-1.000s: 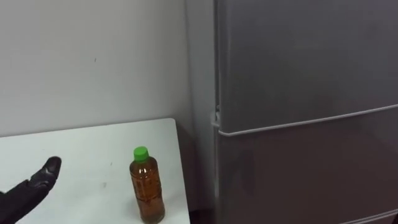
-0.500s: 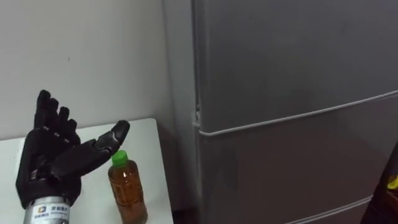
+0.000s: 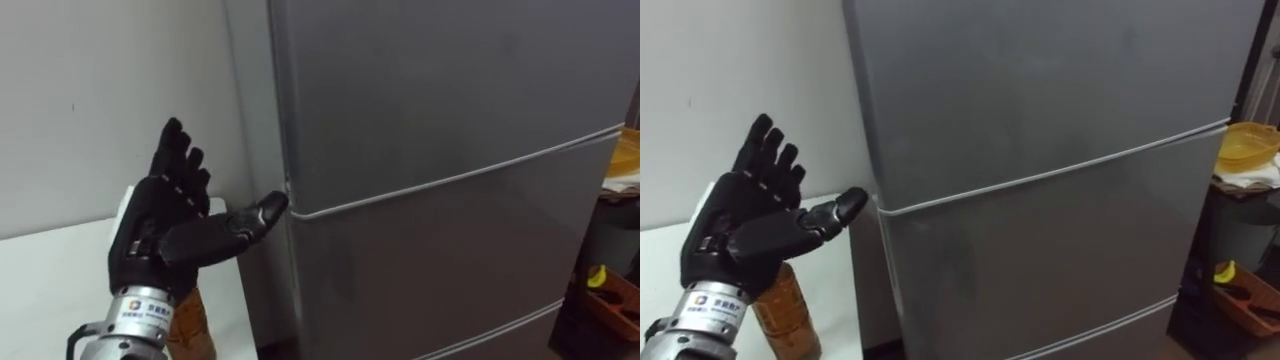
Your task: Put the bottle in the upper fridge
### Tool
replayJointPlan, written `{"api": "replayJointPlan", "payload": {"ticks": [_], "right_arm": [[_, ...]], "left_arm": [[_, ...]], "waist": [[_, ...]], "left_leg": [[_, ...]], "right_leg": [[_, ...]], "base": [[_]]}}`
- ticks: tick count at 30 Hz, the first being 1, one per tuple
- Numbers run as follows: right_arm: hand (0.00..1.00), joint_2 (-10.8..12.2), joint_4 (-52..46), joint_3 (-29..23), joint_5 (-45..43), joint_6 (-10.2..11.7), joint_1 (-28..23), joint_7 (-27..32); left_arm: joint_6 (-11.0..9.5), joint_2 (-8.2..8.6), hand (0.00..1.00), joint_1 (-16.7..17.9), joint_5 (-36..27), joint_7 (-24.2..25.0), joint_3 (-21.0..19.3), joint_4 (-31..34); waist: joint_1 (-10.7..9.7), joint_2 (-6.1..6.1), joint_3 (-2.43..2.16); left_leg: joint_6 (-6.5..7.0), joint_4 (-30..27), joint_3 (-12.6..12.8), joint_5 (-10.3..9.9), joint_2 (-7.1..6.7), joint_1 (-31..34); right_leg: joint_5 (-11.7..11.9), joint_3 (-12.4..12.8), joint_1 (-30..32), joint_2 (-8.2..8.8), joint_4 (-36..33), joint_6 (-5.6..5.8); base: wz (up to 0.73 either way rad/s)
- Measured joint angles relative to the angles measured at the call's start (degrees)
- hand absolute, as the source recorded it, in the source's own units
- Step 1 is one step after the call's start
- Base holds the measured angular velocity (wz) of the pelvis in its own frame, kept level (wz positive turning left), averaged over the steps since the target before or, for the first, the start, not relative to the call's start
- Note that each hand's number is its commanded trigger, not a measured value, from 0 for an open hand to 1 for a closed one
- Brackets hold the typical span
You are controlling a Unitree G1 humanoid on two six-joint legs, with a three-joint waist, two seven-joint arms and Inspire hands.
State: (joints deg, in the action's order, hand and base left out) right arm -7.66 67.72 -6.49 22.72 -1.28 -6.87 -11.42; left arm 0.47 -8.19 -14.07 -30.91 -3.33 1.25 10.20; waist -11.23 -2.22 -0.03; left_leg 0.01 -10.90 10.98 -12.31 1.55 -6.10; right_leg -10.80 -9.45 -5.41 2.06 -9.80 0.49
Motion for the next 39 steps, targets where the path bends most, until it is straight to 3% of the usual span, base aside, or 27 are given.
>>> {"api": "replayJointPlan", "payload": {"ticks": [6, 12, 15, 22, 23, 24, 25, 26, 32, 33, 34, 36, 39], "right_arm": [[0.0, -0.8, -0.2, 0.8, 1.1, 0.0, 0.1, 0.0], [0.0, -1.3, -0.1, 0.8, 1.4, 0.0, 0.5, 0.0], [0.0, -1.4, 0.3, 0.9, 1.4, 0.0, 1.0, -0.1], [0.0, -2.0, 1.1, 2.9, 1.6, -0.3, 2.0, -0.5], [0.0, -2.0, 1.1, 3.0, 1.6, -0.6, 2.1, -0.6], [0.0, -2.1, 1.2, 3.1, 1.8, -1.0, 2.3, -0.6], [0.0, -2.2, 1.2, 3.4, 1.9, -1.3, 2.4, -0.6], [0.0, -2.2, 1.1, 3.6, 1.9, -1.3, 2.5, -0.6], [0.0, -3.2, 1.1, 7.0, 2.0, -1.1, 3.2, -0.7], [0.0, -3.4, 1.2, 7.4, 1.9, -1.2, 3.3, -0.8], [0.0, -3.4, 1.2, 7.5, 1.9, -1.2, 3.4, -0.9], [0.0, -3.4, 1.2, 7.6, 1.9, -1.1, 3.3, -0.9], [0.0, -3.3, 1.1, 8.0, 1.9, -1.0, 3.6, -1.3]], "left_arm": [[0.6, -0.01, 0.0, -1.9, 0.1, 1.9, 1.9, 0.0], [0.8, -0.27, 0.0, -2.8, 0.6, 2.9, 3.6, 0.0], [1.3, -0.25, 0.0, -2.8, 0.7, 4.1, 5.9, 0.0], [2.1, -0.34, 0.0, -2.8, 0.6, 5.1, 5.9, 1.2], [2.1, -0.34, 0.48, -2.8, 0.7, 5.1, 5.9, 1.4], [2.1, -0.34, 0.64, -2.8, 0.6, 5.1, 6.0, 1.6], [2.1, -0.34, 0.73, -2.8, 0.6, 5.1, 6.1, 1.7], [2.1, -0.34, 1.0, -2.8, 0.6, 5.1, 6.2, 1.8], [2.1, -0.16, 1.0, -2.7, 0.1, 5.1, 6.7, 2.1], [2.1, -0.15, 0.94, -2.7, 0.0, 5.1, 6.7, 2.0], [2.1, 0.06, 0.77, -2.7, 0.0, 5.2, 6.8, 2.1], [1.7, 0.3, 0.58, -2.5, 0.0, 6.5, 7.9, 2.2], [1.8, 1.44, 0.39, -2.5, 0.1, 6.4, 8.1, 2.1]], "waist": [[-0.4, -0.83, -0.02], [-1.5, -1.89, 0.53], [-1.7, -1.85, 0.72], [-1.6, -1.46, 0.82], [-1.6, -1.44, 0.8], [-1.6, -1.44, 0.8], [-1.6, -1.45, 0.79], [-1.6, -1.45, 0.79], [-1.1, -1.33, 0.82], [-1.0, -1.2, 0.85], [-1.0, -1.08, 0.78], [-0.8, -0.94, 0.73], [-0.7, -0.82, 0.63]], "left_leg": [[0.0, -0.1, 0.0, 0.0, 0.0, 0.5], [0.0, 0.1, 0.0, 0.0, -0.08, 0.6], [-0.02, 0.2, -0.2, 0.0, -0.06, 0.8], [-0.01, 0.1, -0.3, 0.0, -0.09, 1.6], [-0.01, 0.1, -0.3, 0.0, -0.09, 1.8], [-0.01, 0.1, -0.3, 0.0, -0.09, 1.9], [-0.01, 0.1, -0.3, 0.0, -0.1, 2.0], [-0.01, 0.0, -0.3, 0.0, -0.1, 2.1], [0.0, 0.0, -0.9, 0.0, -0.16, 2.5], [0.0, 0.0, -0.9, 0.0, -0.17, 2.5], [0.0, 0.0, -0.9, 0.0, -0.19, 2.5], [0.01, 0.0, -0.9, 0.0, -0.24, 2.5], [0.02, -0.1, -0.9, 0.1, -0.25, 2.6]], "right_leg": [[0.1, 0.0, 0.4, -0.02, 0.0, -0.05], [0.1, 0.0, 0.4, 0.0, 0.1, -0.04], [0.1, 0.0, 0.5, -0.05, 0.1, -0.05], [0.1, -0.1, 1.2, -0.02, 0.1, -0.01], [0.1, -0.1, 1.3, -0.02, 0.1, -0.01], [0.1, -0.2, 1.4, 0.0, 0.1, -0.01], [0.1, -0.2, 1.4, 0.01, 0.2, -0.01], [0.1, -0.3, 1.4, 0.03, 0.2, -0.01], [0.1, -0.9, 1.4, 0.15, 0.1, 0.0], [0.1, -1.0, 1.5, 0.17, 0.1, 0.0], [0.1, -1.1, 1.5, 0.2, 0.2, 0.01], [0.1, -1.4, 1.5, 0.32, 0.3, 0.04], [0.1, -1.6, 1.5, 0.36, 0.2, 0.06]], "base": [[0.0], [0.0], [0.03], [0.01], [0.0], [0.0], [0.03], [0.04], [0.06], [0.0], [0.0], [0.05], [0.02]]}}
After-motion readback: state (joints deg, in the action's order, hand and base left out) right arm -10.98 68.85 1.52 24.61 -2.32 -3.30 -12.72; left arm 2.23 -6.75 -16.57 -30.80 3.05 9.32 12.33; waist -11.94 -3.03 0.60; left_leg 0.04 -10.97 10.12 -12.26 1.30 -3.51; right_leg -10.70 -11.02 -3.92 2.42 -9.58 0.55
